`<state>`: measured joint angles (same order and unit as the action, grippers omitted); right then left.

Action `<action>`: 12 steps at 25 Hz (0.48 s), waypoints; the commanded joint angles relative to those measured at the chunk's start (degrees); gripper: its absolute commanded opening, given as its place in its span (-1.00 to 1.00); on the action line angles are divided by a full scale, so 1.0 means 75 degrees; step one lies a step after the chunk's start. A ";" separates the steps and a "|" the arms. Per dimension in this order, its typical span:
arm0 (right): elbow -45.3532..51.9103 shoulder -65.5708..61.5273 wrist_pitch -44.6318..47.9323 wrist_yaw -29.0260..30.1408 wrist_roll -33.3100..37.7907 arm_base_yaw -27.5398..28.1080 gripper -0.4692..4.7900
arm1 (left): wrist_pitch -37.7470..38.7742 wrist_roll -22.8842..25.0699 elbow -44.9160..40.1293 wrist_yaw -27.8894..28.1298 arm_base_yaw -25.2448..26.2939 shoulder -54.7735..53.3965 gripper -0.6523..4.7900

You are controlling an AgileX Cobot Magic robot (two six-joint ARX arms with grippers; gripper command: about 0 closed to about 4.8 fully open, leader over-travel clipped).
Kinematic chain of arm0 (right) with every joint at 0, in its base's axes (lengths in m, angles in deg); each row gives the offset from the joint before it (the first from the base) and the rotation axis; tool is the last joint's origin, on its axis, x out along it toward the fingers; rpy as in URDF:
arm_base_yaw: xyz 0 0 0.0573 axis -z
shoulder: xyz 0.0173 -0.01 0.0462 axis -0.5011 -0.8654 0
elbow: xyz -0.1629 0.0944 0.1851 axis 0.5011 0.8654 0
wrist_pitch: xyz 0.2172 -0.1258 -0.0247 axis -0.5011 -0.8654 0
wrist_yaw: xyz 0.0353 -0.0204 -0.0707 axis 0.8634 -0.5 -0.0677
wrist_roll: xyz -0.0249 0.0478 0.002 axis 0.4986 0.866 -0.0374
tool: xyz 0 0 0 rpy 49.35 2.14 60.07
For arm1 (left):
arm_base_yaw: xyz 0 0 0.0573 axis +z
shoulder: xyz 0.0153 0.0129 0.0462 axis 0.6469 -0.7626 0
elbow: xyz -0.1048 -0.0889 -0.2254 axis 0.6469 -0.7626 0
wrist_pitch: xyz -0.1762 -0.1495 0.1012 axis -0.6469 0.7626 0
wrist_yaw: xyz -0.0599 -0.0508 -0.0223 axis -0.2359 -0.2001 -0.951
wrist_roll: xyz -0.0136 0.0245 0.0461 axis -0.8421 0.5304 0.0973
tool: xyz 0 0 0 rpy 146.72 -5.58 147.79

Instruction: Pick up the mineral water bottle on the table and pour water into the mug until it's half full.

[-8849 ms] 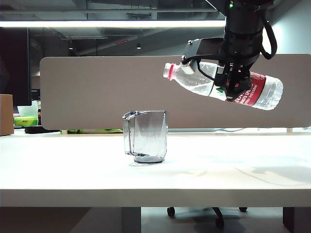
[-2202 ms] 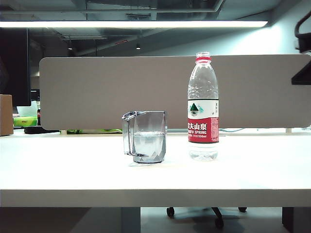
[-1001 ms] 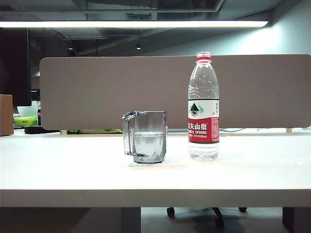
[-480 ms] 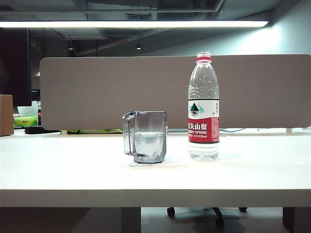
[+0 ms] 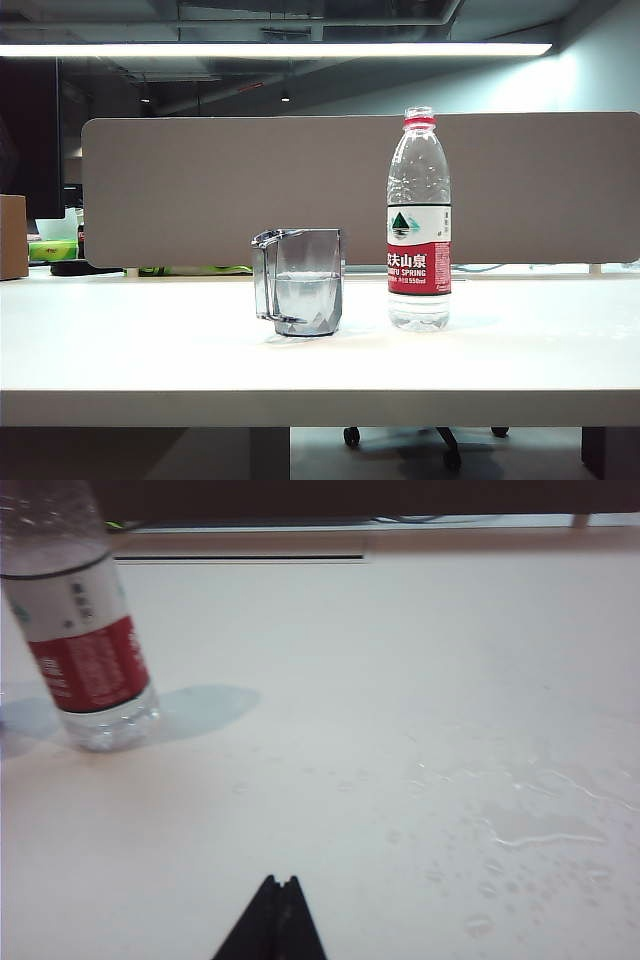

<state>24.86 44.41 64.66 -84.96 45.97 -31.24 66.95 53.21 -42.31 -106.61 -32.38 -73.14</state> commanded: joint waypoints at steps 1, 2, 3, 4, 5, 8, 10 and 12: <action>0.0026 0.0015 -0.0055 -0.0221 -0.0023 -0.0055 -0.82 | -0.0061 -0.0023 0.0044 -0.0026 -0.0009 -0.0009 -0.68; 0.0026 0.0015 -0.0055 -0.0210 -0.0023 -0.0058 -0.82 | -0.0061 -0.0023 0.0044 -0.0026 -0.0009 -0.0009 -0.68; 0.0026 0.0015 -0.0055 -0.0207 -0.0023 -0.0055 -0.82 | -0.0061 -0.0023 0.0044 -0.0023 -0.0009 -0.0009 -0.68; 0.0026 0.0015 -0.0055 -0.0207 -0.0023 -0.0052 -0.82 | -0.0061 -0.0023 0.0044 -0.0023 -0.0009 -0.0009 -0.68; 0.0026 0.0015 -0.0055 -0.0210 -0.0023 -0.0035 -0.82 | -0.0061 -0.0023 0.0044 -0.0026 -0.0009 -0.0009 -0.68; 0.0026 0.0015 -0.0058 -0.0210 -0.0023 -0.0035 -0.82 | -0.0061 -0.0023 0.0044 -0.0023 -0.0009 -0.0009 -0.68; 0.0026 0.0015 -0.0058 -0.0210 -0.0023 -0.0035 -0.82 | -0.0061 -0.0023 0.0044 -0.0026 -0.0009 -0.0009 -0.68; 0.0026 0.0015 -0.0058 -0.0210 -0.0023 -0.0035 -0.82 | -0.0236 0.0076 0.0044 0.0254 -0.0009 -0.0009 -0.68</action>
<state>24.86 44.41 63.81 -86.33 45.97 -31.48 66.80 53.41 -42.31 -106.37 -32.38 -73.14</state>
